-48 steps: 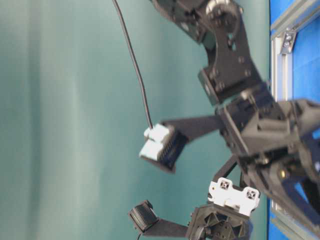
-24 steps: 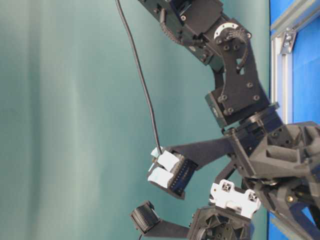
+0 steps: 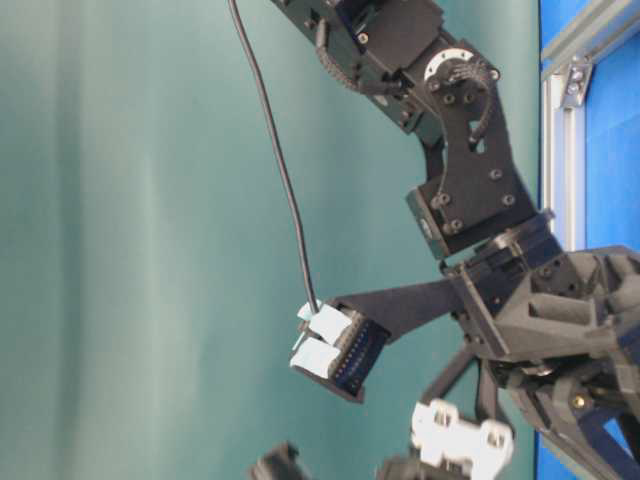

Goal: Insert the wire through the string loop located on the left side.
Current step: 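Push the USB plug through the white zip-tie loop leftward, then move the open left gripper toward the plug protruding from the loop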

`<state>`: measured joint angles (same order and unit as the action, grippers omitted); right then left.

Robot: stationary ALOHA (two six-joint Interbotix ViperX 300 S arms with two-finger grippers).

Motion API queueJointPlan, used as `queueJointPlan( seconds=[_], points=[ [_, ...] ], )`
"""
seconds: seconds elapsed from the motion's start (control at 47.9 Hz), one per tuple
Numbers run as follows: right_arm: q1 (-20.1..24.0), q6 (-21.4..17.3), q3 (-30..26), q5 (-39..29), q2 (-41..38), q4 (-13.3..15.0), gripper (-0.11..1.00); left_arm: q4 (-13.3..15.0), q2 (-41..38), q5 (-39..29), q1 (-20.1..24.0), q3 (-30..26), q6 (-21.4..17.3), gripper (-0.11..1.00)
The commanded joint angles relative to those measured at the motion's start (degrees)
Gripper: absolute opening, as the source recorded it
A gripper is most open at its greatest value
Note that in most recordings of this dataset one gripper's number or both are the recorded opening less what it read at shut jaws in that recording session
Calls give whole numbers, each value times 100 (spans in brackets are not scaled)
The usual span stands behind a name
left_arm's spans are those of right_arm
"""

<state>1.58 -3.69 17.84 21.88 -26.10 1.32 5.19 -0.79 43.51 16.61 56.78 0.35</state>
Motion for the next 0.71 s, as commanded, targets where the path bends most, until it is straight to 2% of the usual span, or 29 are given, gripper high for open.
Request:
queueJointPlan(
  seconds=[0.0, 0.417, 0.688],
  points=[
    [0, -9, -114, 18, 132, 9, 0, -9, 396, 26, 62, 246, -9, 0],
    [0, -9, -114, 18, 132, 9, 0, -18, 2030, 9, 158, 1775, -53, 0],
    [0, 0, -123, 26, 132, 0, 0, -18, 2979, -562, 158, 2162, -53, 0]
  ],
)
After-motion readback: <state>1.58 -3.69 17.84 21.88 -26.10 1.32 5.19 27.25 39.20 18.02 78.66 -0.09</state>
